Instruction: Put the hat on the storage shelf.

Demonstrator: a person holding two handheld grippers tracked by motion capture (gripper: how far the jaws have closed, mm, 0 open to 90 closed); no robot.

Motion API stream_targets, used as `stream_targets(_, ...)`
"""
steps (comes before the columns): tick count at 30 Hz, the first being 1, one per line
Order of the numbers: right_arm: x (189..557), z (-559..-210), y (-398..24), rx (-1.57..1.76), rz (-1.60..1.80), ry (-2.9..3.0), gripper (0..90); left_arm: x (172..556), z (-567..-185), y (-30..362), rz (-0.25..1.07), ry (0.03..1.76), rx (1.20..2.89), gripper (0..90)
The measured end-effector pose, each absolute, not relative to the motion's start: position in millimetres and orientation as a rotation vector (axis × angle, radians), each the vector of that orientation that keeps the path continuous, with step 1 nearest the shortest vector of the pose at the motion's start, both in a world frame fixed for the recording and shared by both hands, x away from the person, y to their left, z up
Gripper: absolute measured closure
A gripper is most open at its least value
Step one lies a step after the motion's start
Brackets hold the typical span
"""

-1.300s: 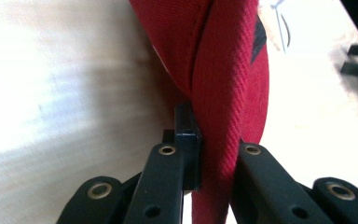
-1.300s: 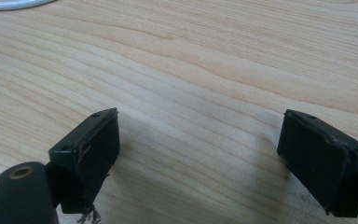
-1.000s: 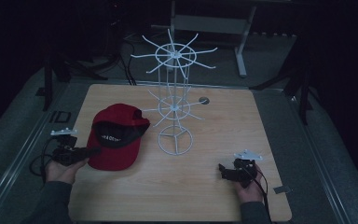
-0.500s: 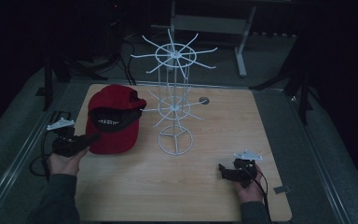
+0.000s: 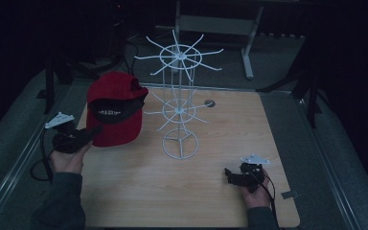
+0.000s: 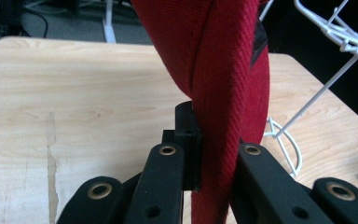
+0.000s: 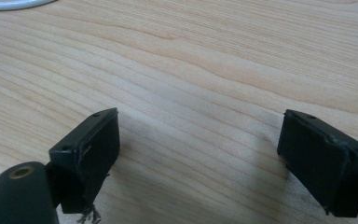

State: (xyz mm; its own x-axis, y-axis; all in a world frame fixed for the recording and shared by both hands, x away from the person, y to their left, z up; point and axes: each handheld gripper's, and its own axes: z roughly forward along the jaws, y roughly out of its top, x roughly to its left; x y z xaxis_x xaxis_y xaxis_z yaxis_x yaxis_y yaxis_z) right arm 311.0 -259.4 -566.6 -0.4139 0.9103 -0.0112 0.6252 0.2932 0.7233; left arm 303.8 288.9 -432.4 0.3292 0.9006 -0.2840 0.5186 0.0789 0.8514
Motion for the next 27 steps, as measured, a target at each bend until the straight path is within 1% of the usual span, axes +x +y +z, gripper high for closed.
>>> stream_targets(5, 311.1, -566.6, -259.4, 1.373, 0.910, 2.143, 12.8, 303.9, -426.1, 287.2, 0.510, 1.323, 1.549, 86.2)
stream_targets(27, 311.1, -566.7, -259.5, 1.370, 0.909, 2.144, 12.8, 313.3, -398.3, 278.6, 0.577, 1.240, 1.468, 86.1)
